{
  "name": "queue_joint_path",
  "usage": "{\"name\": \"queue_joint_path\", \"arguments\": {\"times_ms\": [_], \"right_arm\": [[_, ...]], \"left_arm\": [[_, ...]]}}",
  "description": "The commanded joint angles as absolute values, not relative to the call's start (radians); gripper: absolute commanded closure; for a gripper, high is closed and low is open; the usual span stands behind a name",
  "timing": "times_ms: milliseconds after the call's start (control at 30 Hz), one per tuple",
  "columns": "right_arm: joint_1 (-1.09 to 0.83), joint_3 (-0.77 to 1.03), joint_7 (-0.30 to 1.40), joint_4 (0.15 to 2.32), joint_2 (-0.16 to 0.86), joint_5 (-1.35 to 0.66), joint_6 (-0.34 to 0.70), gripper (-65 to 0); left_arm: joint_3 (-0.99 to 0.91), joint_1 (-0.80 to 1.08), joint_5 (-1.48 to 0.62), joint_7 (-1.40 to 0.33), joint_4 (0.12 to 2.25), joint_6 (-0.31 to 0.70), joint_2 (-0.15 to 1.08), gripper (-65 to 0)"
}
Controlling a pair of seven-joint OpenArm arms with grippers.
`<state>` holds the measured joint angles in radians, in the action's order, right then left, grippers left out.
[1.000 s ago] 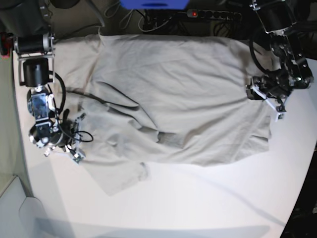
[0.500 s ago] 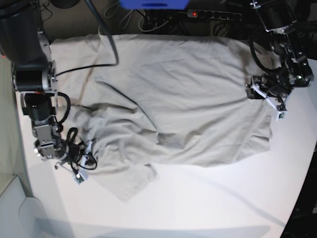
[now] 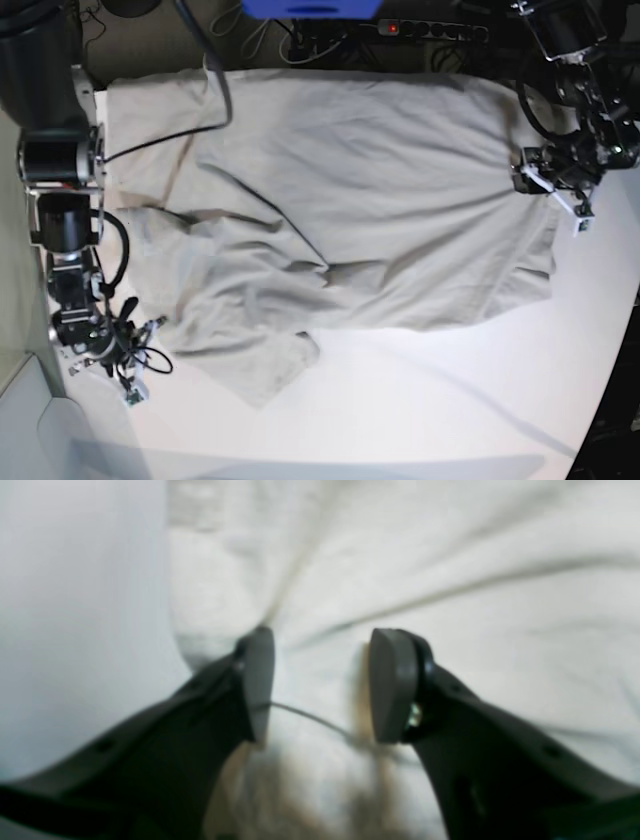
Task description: Layout the t-shirt on the table in an organized manner, then fold the t-shirt properly
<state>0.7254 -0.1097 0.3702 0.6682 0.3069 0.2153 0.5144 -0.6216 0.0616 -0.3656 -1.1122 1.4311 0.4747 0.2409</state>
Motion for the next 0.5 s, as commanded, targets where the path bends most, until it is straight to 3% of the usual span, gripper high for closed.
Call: {"name": "queue_joint_path", "arguments": {"times_ms": [0, 67, 467], "right_arm": [[0.723, -0.107, 0.387, 0.717, 0.323, 0.208, 0.591, 0.0], [0.664, -0.110, 0.433, 0.797, 0.329, 0.211, 0.698, 0.0], [0.516, -0.114, 0.559, 0.992, 0.302, 0.211, 0.698, 0.0]], "left_arm": [[-0.642, 0.058, -0.355, -1.119, 1.440, 0.469, 0.257, -30.7], [-0.668, 0.056, -0.355, -1.119, 1.440, 0.469, 0.259, -30.8], [-0.682, 0.019, -0.355, -1.118, 1.422, 0.469, 0.325, -31.0]]}}
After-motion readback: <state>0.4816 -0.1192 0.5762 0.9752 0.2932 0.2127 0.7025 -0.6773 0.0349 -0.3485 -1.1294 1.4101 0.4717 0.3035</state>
